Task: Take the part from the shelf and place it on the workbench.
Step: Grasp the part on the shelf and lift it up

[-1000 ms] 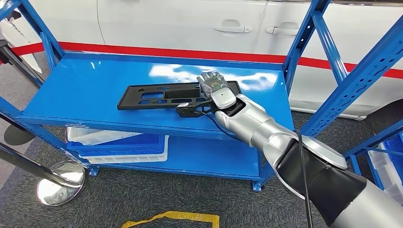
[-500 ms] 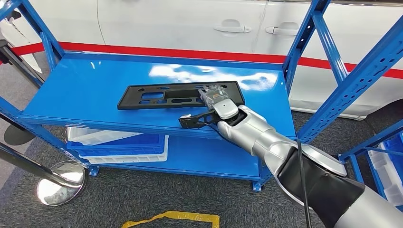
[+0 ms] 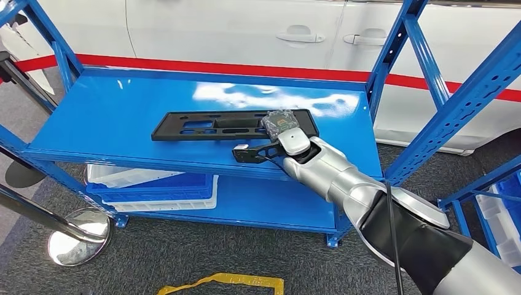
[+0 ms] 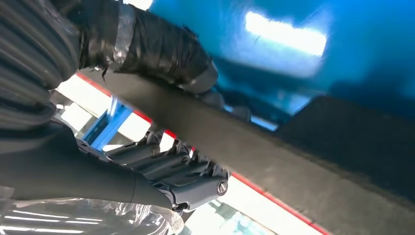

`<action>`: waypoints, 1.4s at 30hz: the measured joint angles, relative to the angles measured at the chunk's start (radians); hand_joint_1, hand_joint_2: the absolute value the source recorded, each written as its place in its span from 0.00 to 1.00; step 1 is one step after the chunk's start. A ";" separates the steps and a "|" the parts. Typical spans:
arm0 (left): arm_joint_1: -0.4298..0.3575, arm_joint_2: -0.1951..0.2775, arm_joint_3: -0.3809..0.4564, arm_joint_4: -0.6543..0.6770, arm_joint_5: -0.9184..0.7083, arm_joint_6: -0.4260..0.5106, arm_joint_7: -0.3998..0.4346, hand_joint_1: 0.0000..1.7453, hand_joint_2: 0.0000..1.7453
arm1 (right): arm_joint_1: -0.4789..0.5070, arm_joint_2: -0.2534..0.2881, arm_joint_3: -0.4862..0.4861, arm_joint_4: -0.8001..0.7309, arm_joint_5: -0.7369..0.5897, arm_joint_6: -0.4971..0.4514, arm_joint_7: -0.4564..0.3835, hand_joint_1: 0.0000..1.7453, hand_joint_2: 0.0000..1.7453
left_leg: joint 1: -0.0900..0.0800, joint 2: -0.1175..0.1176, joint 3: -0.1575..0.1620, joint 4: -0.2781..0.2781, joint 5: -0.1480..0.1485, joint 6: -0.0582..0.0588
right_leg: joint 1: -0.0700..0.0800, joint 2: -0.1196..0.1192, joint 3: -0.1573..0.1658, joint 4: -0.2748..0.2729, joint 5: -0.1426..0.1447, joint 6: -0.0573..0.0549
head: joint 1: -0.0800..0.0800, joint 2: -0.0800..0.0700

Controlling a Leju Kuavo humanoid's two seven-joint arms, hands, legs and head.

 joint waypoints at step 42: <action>0.006 -0.012 0.000 0.001 0.064 -0.125 -0.084 0.00 1.00 | -0.328 -0.025 -0.015 -1.088 -0.189 0.087 -0.099 1.00 1.00 | 0.001 0.000 0.000 0.001 -0.001 -0.003 | 0.003 0.000 0.000 0.000 -0.001 -0.002 | 0.000 0.000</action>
